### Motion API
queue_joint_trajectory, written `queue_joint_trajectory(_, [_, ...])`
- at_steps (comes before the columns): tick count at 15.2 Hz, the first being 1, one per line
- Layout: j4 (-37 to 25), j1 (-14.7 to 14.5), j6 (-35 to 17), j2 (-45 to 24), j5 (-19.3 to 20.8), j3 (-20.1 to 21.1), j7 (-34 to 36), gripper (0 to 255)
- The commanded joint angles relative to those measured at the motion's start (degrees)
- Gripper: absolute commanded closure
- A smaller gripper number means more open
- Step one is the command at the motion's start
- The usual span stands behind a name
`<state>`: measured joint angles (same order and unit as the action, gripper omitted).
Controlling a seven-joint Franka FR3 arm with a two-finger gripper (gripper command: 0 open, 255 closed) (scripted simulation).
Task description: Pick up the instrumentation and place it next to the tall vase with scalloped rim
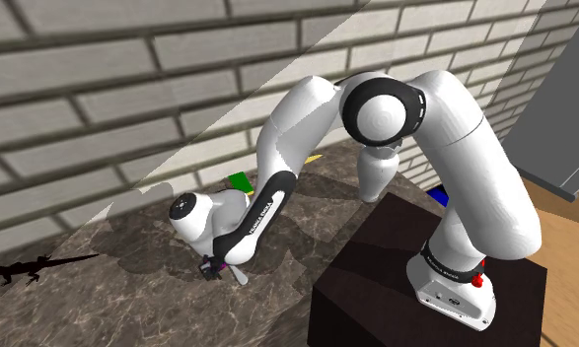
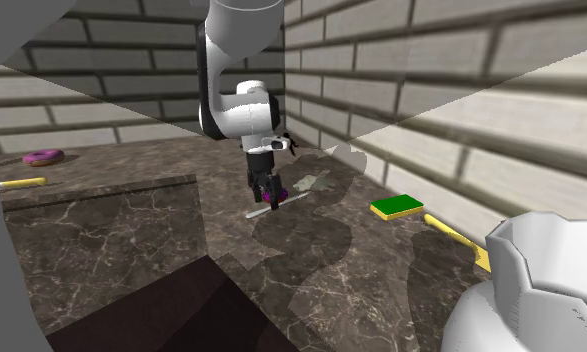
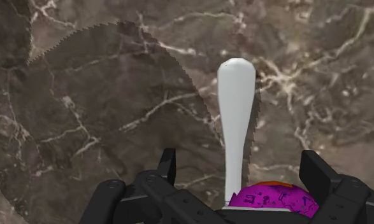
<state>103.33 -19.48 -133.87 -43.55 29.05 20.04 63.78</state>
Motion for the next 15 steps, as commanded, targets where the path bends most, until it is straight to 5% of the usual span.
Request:
queue_joint_trajectory(1, [0.03, -0.04, -0.23, -0.17, 0.11, -0.09, 0.08, 0])
queue_joint_trajectory(6, [0.02, -0.04, -0.22, -0.17, 0.11, -0.09, 0.08, 0])
queue_joint_trajectory(7, [0.02, -0.04, -0.22, -0.17, 0.11, -0.09, 0.08, 255])
queue_joint_trajectory(15, [0.17, -0.02, -0.32, -0.12, 0.14, -0.1, 0.11, 255])
